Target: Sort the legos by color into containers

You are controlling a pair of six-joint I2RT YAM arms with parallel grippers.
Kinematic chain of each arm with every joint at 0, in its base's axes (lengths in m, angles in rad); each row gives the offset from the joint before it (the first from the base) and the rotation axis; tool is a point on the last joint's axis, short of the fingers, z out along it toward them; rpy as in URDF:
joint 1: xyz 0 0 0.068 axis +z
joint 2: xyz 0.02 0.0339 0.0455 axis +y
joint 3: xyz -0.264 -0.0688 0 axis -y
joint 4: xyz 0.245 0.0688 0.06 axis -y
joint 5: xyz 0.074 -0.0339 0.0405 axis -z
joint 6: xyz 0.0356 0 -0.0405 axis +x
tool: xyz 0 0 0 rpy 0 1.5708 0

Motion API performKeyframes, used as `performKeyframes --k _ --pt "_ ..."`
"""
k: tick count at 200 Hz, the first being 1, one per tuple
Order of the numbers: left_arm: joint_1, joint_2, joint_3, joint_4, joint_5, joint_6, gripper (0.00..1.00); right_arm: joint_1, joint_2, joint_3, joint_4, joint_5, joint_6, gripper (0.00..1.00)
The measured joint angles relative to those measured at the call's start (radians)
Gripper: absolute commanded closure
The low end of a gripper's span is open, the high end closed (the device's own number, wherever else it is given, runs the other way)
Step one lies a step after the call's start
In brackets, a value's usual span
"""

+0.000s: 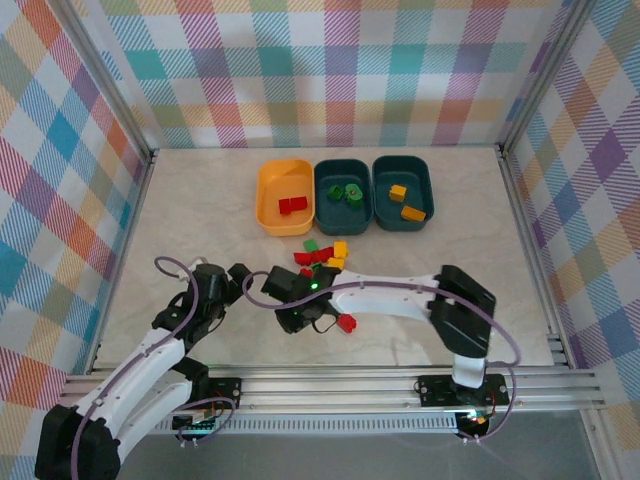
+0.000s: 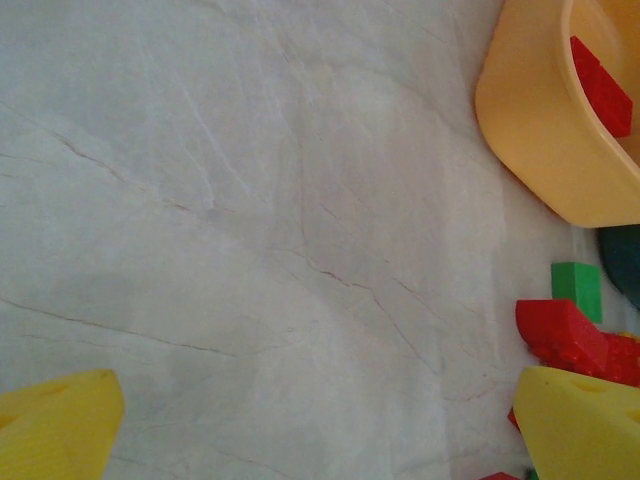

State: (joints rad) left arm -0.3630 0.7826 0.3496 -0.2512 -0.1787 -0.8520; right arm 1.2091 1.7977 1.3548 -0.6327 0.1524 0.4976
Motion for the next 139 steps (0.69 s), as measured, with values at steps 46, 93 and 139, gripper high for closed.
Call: performKeyframes --k 46,93,139 --pt "-0.061 0.209 0.005 0.14 0.111 -0.047 0.04 -0.313 -0.154 -0.008 0.089 0.047 -0.111 0.76" --pt "-0.209 0.426 0.18 0.138 0.182 -0.001 0.08 -0.751 -0.043 0.01 0.174 0.071 -0.164 0.74" --pt "-0.342 0.517 0.323 0.142 0.175 0.061 0.11 -0.931 0.161 0.124 0.144 0.018 -0.163 0.46"
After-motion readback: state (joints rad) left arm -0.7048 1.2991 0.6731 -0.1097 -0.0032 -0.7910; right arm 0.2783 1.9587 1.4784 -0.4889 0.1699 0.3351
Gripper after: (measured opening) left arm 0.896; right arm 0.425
